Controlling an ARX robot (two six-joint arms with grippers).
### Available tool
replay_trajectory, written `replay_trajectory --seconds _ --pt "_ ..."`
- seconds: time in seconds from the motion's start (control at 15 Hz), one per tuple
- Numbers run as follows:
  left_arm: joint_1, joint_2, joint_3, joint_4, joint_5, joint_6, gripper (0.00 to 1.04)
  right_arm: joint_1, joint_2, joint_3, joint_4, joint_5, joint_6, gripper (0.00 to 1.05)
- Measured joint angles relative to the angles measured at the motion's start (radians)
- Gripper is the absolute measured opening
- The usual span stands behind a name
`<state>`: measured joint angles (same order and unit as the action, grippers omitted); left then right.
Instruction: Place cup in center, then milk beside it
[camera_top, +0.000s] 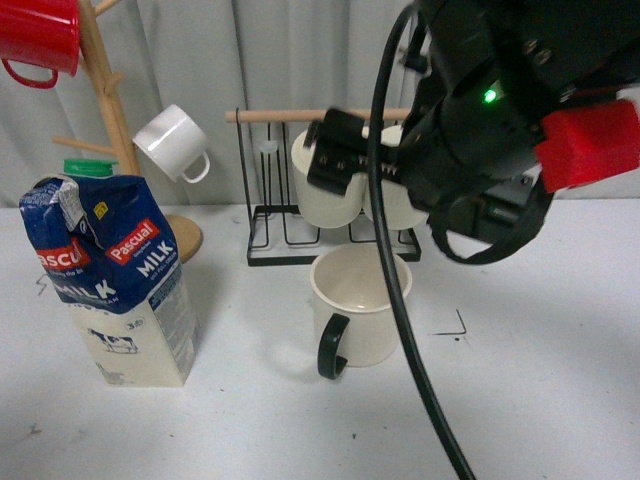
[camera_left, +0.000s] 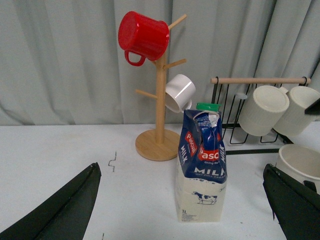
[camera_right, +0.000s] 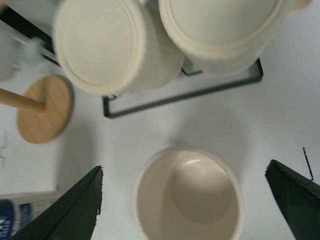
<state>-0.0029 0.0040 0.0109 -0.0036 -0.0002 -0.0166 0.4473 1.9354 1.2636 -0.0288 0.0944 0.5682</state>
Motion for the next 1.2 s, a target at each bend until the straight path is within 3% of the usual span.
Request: replay_trajectory --seconds 0.07,0.13,0.27,0.4,0.47,0.53,0.67,0.93,1.07,1.13,1.2 --pt "0.000 0.000 0.000 0.000 0.000 0.000 0.98 -0.010 -0.050 -0.049 0.078 -0.018 -0.003 0.99" --pt "0.000 0.000 0.000 0.001 0.000 0.000 0.98 -0.009 -0.097 -0.158 0.346 0.082 -0.072 0.91" --pt "0.000 0.000 0.000 0.000 0.000 0.000 0.98 -0.040 -0.265 -0.423 0.687 0.246 -0.301 0.73" --pt "0.000 0.000 0.000 0.000 0.000 0.000 0.98 -0.124 -0.504 -0.663 0.880 0.245 -0.463 0.52" --pt "0.000 0.000 0.000 0.000 0.000 0.000 0.98 -0.152 -0.586 -0.729 0.916 0.229 -0.498 0.43" --pt "0.000 0.000 0.000 0.000 0.000 0.000 0.98 -0.192 -0.671 -0.872 0.919 0.166 -0.541 0.22" --pt "0.000 0.000 0.000 0.000 0.000 0.000 0.98 -0.237 -0.736 -0.981 0.907 0.114 -0.562 0.02" --pt "0.000 0.000 0.000 0.000 0.000 0.000 0.98 -0.314 -0.928 -1.107 0.861 0.040 -0.562 0.02" --pt "0.000 0.000 0.000 0.000 0.000 0.000 0.98 -0.365 -1.105 -1.177 0.766 -0.008 -0.562 0.02" --pt "0.000 0.000 0.000 0.000 -0.001 0.000 0.98 -0.455 -1.151 -1.228 0.790 -0.083 -0.562 0.02" --pt "0.000 0.000 0.000 0.000 0.000 0.000 0.98 -0.450 -1.202 -1.252 0.715 -0.095 -0.563 0.02"
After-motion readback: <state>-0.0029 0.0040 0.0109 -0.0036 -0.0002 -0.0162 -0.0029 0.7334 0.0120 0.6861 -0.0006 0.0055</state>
